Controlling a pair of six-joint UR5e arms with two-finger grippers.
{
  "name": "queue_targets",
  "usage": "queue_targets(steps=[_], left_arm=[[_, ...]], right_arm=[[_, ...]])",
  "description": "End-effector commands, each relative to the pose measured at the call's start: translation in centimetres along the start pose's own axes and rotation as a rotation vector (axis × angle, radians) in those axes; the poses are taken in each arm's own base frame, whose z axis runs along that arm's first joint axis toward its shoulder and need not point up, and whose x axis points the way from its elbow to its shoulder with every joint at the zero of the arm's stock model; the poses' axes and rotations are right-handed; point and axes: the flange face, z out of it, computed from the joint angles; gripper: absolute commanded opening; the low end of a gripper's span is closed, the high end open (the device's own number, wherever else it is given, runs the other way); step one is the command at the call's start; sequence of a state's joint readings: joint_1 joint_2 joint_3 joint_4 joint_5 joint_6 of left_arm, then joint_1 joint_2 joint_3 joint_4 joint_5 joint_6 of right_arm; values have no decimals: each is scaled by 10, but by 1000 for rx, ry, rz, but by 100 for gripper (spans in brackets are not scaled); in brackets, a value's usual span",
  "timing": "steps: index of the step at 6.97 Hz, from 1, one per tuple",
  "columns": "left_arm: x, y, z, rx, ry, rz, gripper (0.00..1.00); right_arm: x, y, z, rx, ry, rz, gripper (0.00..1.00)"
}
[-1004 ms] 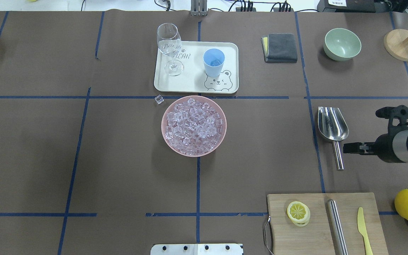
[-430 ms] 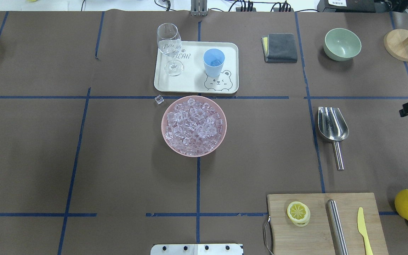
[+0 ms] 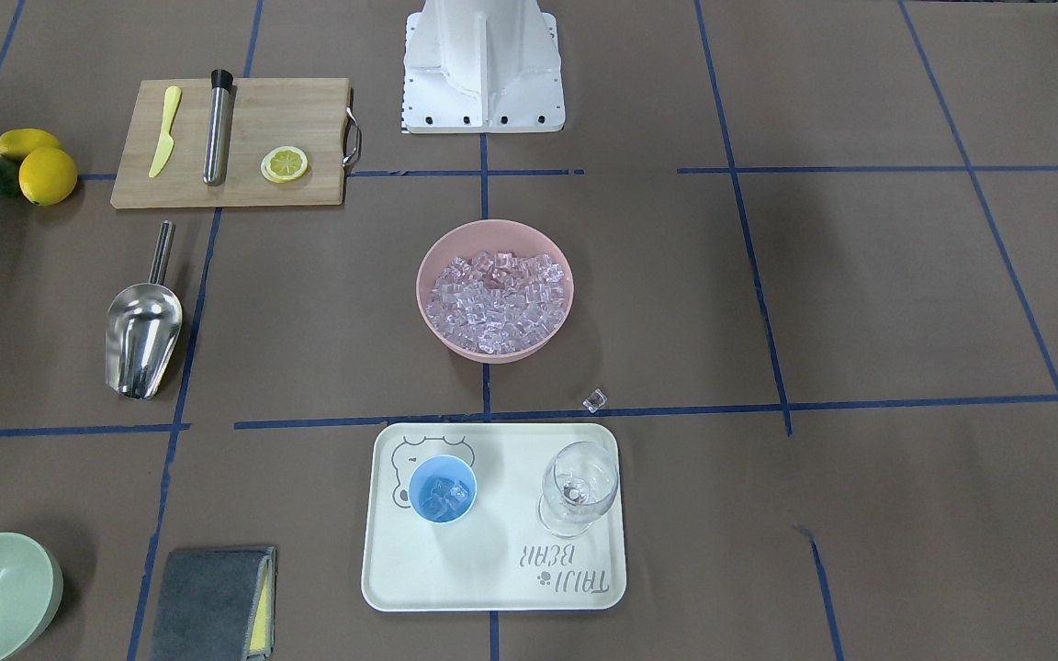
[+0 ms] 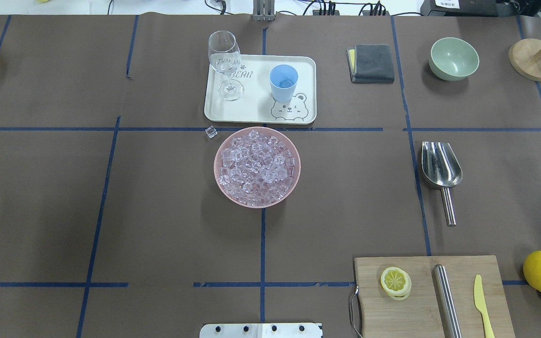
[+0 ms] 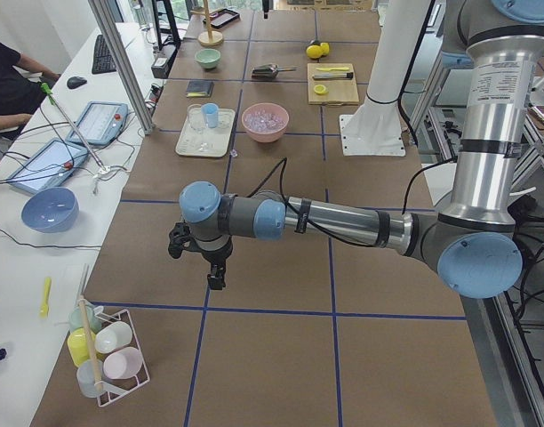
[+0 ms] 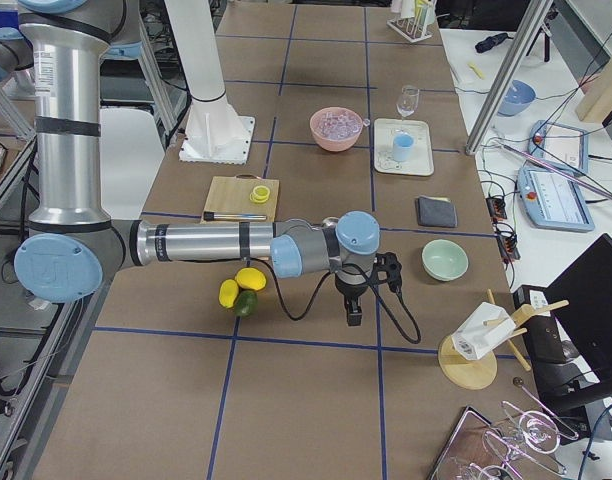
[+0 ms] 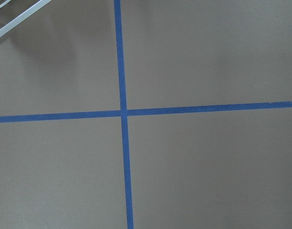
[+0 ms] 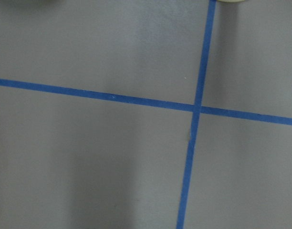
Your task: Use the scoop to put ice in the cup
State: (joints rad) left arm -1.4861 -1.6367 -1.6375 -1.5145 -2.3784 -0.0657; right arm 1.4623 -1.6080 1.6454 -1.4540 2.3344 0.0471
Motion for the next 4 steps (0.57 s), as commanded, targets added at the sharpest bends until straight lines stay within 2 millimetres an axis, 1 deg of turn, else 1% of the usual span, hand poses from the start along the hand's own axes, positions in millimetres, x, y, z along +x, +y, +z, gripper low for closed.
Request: queue_targets(steps=[1,2,4], left_arm=[[-2,2,3,-8,-3,-7,100],[-1,2,3,-25,-2,-22,100],[7,-4,-3,-50,-4,-48,100]], right_arm=[[14,-20,-28,-57,-3,-63,100],[15,-20,-27,-64,1,-56,100],[15,-19,-25,-66,5,-40,100]])
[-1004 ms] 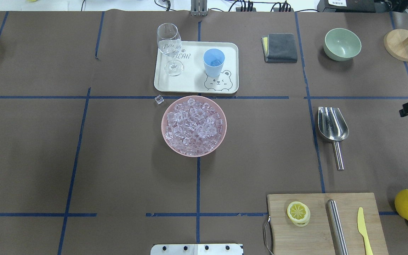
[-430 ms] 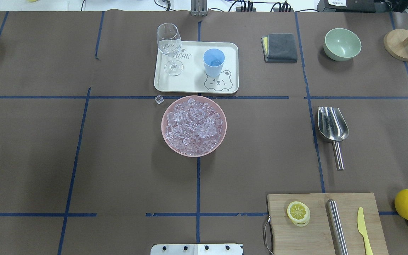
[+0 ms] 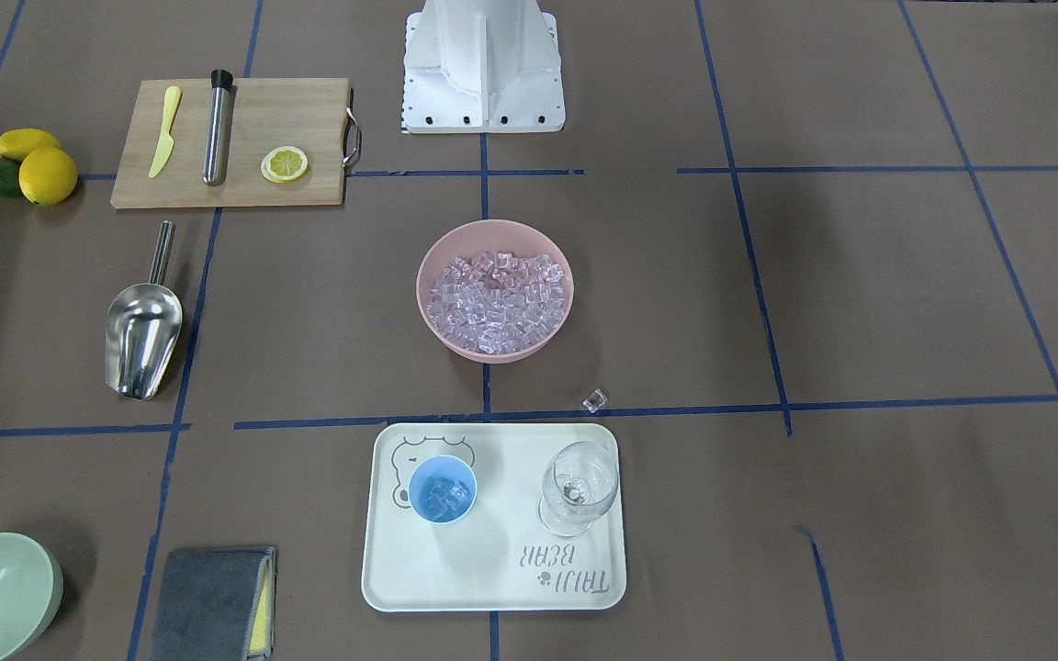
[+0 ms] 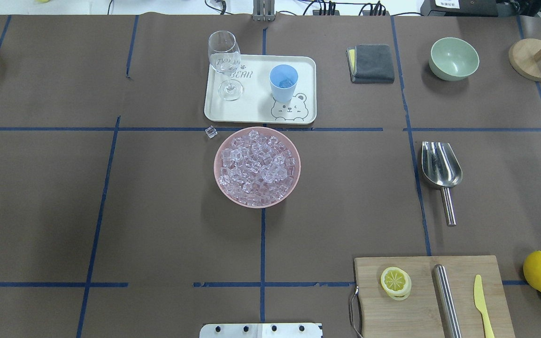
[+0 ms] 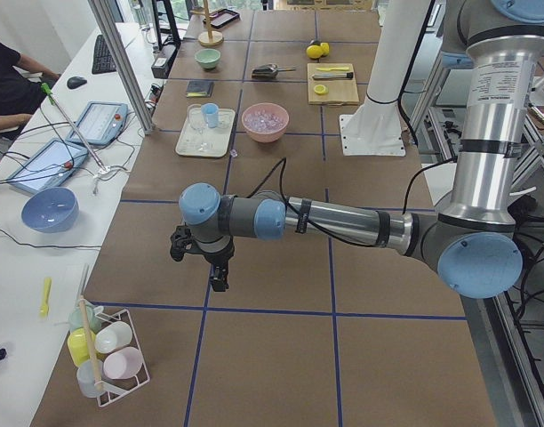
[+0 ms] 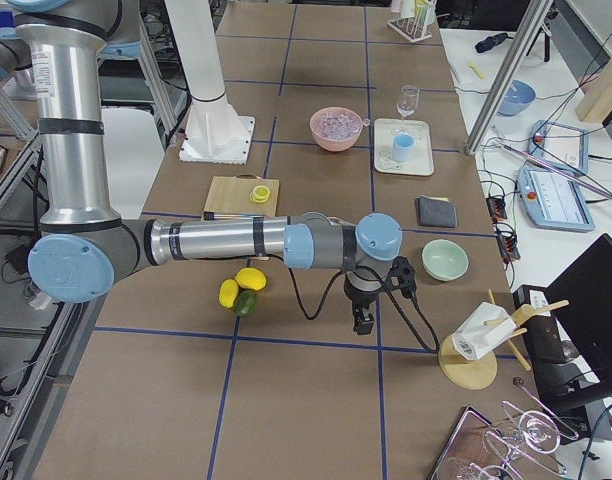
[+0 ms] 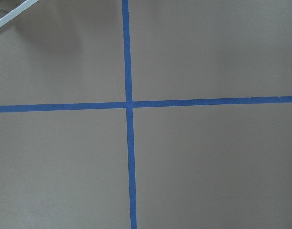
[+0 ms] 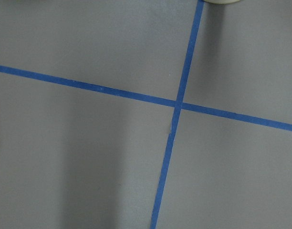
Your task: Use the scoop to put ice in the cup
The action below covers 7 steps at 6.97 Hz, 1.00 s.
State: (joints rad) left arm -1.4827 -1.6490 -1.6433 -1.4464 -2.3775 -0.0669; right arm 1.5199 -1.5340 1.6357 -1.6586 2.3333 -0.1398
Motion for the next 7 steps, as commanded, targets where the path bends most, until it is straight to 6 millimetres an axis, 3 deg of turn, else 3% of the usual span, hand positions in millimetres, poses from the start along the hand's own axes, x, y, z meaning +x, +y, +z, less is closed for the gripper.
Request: queue_targets(steps=[1,3,4,7], left_arm=[[4,-2,-3,-12,-2,-12,100],[2,0,-2,-10,-1,-9,100],[1,0,-2,-9,0,-10,100],[2,-2,-3,-7,0,-8,100]], right_arm=[[-2,-1,4,-10,0,9,100],[-19,-6,12,-23,-3,65,100],[-18,-3,15,-28,-5,68,100],[-25,-2,8,-13,-11,53,100]])
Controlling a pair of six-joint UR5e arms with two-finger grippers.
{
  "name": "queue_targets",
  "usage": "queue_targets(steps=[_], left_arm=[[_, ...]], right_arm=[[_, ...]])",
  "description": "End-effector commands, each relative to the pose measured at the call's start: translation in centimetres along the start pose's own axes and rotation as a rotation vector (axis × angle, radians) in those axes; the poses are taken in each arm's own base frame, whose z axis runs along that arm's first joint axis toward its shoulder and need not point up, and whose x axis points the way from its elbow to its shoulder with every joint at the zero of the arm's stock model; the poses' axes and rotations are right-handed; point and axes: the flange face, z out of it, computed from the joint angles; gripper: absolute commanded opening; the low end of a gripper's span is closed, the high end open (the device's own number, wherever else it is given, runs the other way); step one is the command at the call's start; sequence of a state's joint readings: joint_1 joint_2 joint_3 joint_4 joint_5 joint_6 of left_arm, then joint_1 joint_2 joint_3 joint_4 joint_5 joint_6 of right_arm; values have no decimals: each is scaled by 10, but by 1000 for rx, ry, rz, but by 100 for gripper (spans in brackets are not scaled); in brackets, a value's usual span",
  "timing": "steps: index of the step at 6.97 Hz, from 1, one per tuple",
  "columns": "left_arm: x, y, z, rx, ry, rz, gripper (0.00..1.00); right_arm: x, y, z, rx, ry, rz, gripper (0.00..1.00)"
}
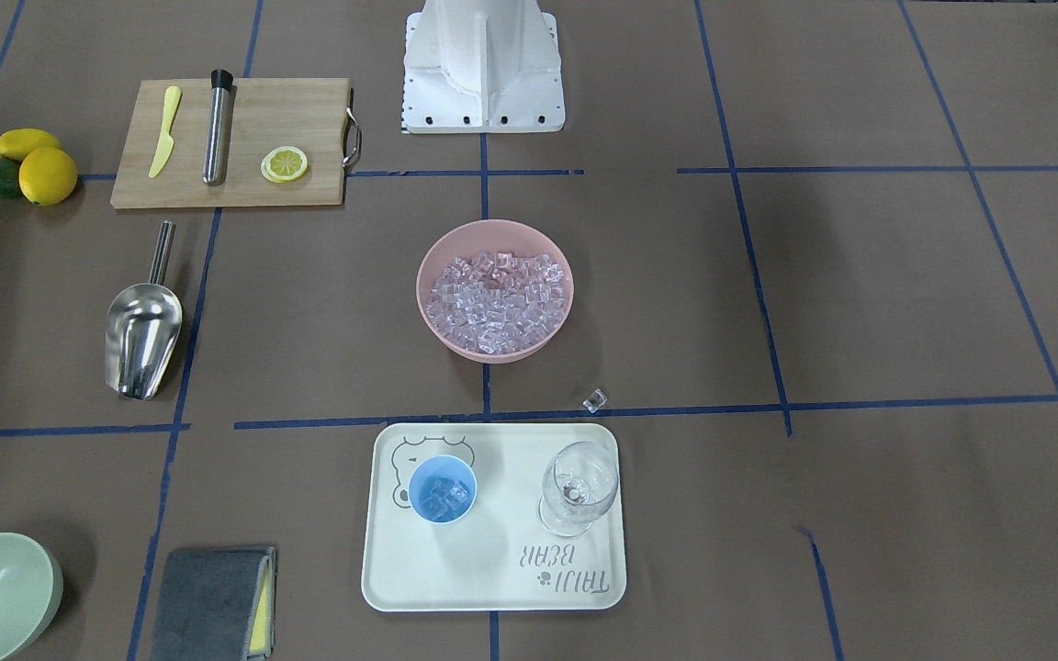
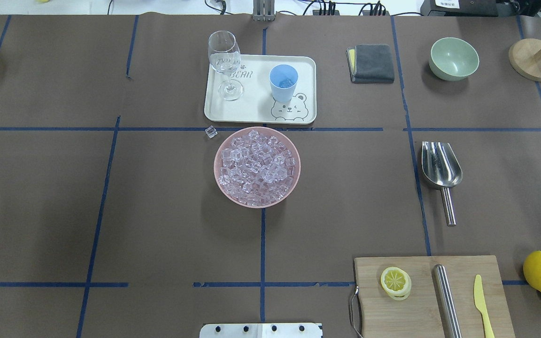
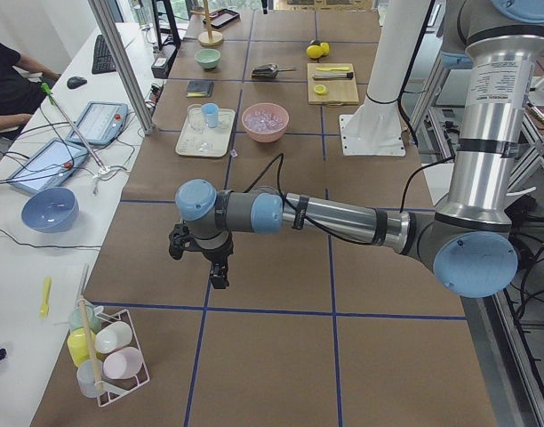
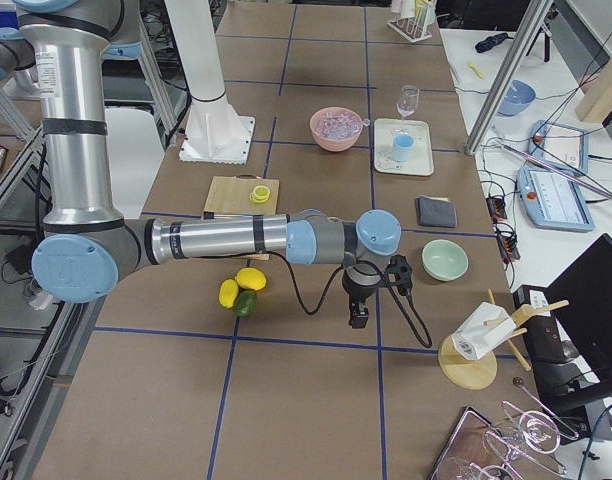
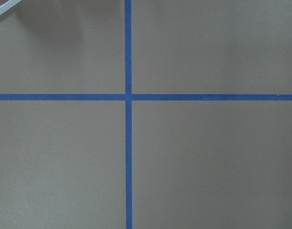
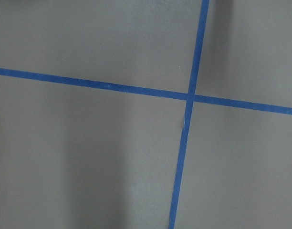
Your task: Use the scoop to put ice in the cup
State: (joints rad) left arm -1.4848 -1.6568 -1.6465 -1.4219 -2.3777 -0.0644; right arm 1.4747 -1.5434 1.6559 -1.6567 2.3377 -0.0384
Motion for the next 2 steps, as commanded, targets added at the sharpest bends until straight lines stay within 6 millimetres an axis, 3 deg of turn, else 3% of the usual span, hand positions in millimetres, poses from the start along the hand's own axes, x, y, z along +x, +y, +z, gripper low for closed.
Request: queue_targets(steps=[1,2], left_arm=[[1,-1,-1,2,0,2,100],[2,-2,0,1,0,1,100]], right_arm=[[-4,1,-3,7,-4,-11,100],[-4,1,-3,7,-4,-11,100]])
